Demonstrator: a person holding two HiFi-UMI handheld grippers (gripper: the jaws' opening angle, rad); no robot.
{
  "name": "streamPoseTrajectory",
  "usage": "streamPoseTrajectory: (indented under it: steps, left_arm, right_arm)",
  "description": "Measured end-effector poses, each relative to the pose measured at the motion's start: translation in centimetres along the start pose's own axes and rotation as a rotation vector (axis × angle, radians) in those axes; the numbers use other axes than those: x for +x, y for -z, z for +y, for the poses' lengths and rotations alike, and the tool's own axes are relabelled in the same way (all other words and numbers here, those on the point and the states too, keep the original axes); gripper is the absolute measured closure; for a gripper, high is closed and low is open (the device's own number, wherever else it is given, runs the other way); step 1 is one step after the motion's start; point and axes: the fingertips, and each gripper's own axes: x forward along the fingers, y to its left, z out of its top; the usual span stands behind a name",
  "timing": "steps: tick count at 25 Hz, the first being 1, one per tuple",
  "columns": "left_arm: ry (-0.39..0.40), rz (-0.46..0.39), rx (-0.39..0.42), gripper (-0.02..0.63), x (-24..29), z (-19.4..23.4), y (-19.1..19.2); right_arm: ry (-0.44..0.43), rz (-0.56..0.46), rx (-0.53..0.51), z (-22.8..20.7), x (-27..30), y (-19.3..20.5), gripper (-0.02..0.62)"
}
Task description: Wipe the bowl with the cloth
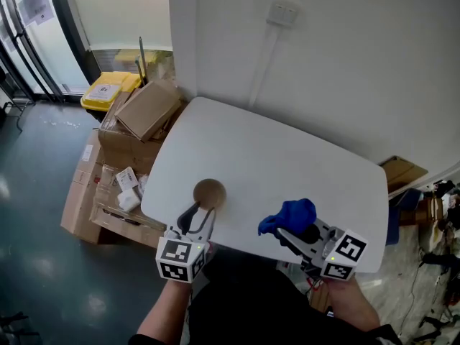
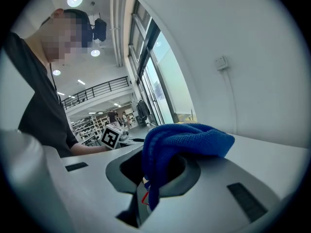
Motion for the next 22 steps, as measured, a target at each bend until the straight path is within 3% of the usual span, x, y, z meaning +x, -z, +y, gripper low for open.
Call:
streamPoseTrajectory:
  steps: [5, 9, 11, 22]
  left_arm:
    - [-0.051, -0.053, 0.06, 0.461, -3.1, -3.0, -3.0]
    - [-0.097, -0.112, 0.121, 0.554, -4.9, -5.9, -5.7]
    - [-0.103, -0.134, 0.141, 0.569, -5.0, -7.2, -6.7]
    - [-0.11, -0.223, 0.179, 0.588, -5.7, -12.1, -11.1]
  right_arm:
    - [-0.065, -0.044, -0.031, 0.6, -0.6, -1.3, 0.552]
    - [-0.099, -0.076, -0.073, -0.1, -2.6, -3.3, 0.552]
    - [-0.101, -0.088, -0.083, -1.0, -3.7, -4.1, 0.552]
    - [-0.117, -0.17, -0.131, -2.7, -6.5, -7.2, 0.552]
